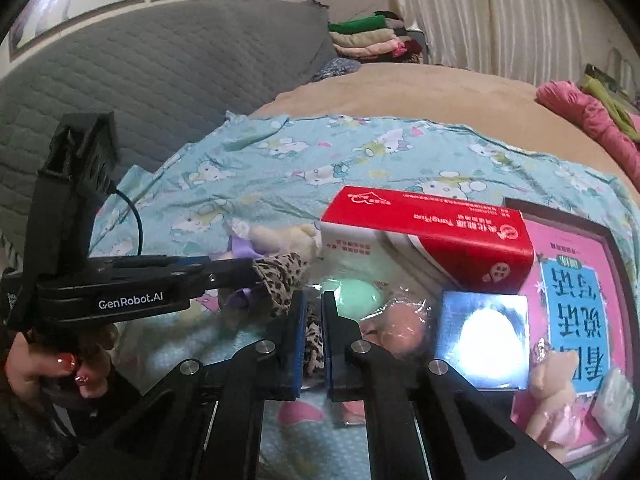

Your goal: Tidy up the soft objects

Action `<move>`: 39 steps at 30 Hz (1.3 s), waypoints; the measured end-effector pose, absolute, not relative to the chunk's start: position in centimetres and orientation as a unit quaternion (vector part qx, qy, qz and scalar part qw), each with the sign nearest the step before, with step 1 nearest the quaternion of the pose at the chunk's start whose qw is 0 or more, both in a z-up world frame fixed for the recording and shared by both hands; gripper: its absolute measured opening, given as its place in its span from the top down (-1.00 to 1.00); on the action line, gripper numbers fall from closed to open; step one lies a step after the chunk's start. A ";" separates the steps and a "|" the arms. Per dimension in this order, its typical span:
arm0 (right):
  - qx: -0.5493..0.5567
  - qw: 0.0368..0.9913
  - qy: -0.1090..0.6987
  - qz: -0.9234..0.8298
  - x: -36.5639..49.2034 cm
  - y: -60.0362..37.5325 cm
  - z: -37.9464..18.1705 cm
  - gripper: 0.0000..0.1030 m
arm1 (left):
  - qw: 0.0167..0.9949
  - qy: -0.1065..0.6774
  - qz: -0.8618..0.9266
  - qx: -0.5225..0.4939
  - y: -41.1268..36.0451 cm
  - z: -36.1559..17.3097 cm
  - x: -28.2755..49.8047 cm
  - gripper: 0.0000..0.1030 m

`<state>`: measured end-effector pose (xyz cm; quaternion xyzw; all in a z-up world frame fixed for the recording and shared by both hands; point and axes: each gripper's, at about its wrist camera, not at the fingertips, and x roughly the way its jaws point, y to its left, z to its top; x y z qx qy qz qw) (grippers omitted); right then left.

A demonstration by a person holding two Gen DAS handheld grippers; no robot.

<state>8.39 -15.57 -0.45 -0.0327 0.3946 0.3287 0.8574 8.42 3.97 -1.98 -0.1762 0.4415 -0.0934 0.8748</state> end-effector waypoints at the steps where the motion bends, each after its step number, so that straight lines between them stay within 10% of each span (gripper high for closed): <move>1: -0.033 0.859 0.391 0.330 8.2 -15.5 -0.5 0.80 | 0.875 0.441 -0.092 -0.178 4.1 -2.0 8.4 0.56; 6: -0.068 0.858 0.374 0.345 7.2 -13.8 -0.6 0.33 | 0.875 0.439 -0.086 -0.186 4.9 -2.0 8.2 0.56; 15: -0.140 0.847 0.399 0.324 8.3 -9.9 -4.2 0.32 | 0.874 0.438 -0.088 -0.192 5.2 -2.0 8.3 0.57; 22: -0.108 0.841 0.419 0.324 9.8 -10.5 -5.5 0.85 | 0.874 0.438 -0.088 -0.191 5.2 -2.1 8.3 0.57; 39: 0.056 0.870 0.362 0.330 9.5 -19.1 3.0 0.86 | 0.897 0.398 -0.085 -0.169 3.4 2.8 6.9 0.57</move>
